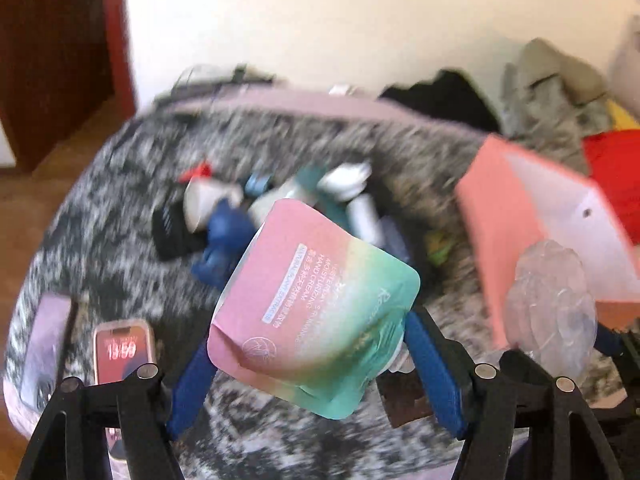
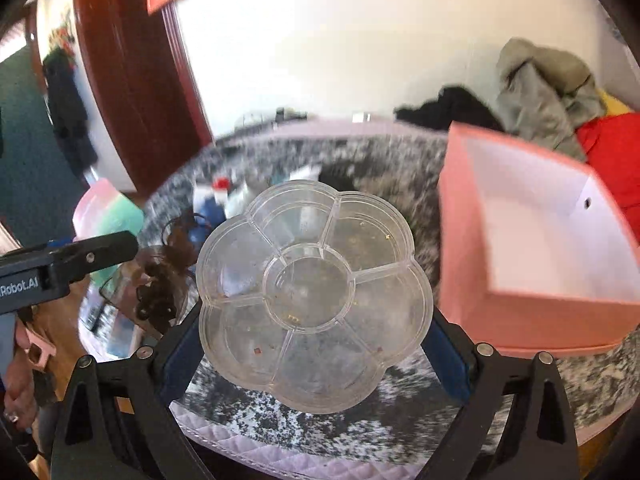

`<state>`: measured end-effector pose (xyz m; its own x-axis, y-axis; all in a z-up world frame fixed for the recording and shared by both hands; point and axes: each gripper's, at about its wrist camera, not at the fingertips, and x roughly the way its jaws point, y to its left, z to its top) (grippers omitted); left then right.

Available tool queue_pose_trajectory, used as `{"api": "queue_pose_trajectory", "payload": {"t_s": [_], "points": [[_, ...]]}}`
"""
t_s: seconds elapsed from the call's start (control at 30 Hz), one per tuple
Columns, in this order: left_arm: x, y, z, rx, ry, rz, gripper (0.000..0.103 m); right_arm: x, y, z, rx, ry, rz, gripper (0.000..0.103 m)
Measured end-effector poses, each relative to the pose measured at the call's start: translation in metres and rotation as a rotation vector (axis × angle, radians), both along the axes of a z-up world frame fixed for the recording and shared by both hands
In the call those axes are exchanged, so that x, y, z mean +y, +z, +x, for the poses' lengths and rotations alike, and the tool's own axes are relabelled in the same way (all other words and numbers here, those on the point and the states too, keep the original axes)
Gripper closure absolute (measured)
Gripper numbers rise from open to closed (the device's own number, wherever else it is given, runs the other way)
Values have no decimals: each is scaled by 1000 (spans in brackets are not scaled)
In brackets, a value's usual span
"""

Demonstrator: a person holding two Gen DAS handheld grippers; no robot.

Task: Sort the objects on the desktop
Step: 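Drop the pouch from left tool while right tool drops the container into pink box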

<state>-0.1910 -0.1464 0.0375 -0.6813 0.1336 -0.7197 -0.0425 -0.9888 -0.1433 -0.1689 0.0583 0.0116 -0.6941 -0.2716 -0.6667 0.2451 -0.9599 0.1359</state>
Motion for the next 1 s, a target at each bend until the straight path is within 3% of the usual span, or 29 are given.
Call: {"api": "queue_pose_trajectory", "payload": {"t_s": [0.27,0.4,0.53,0.77,1.0], "points": [[101,80,-7,142,-201,-6,27,88,86,35,192,-144,-27,5],[163,102,-20,180,-308,-1,27,145,113,46,256,-259,-11,5],[226,107,-36,185,-411,4,27,195,121,45,267,-359,18,5],[302,74,-77,102,-497,7,27,262,96,10,164,-462,53,5],[318,18,-139,-62,-416,94,22,284,19,-60,-40,-432,78,4]]}}
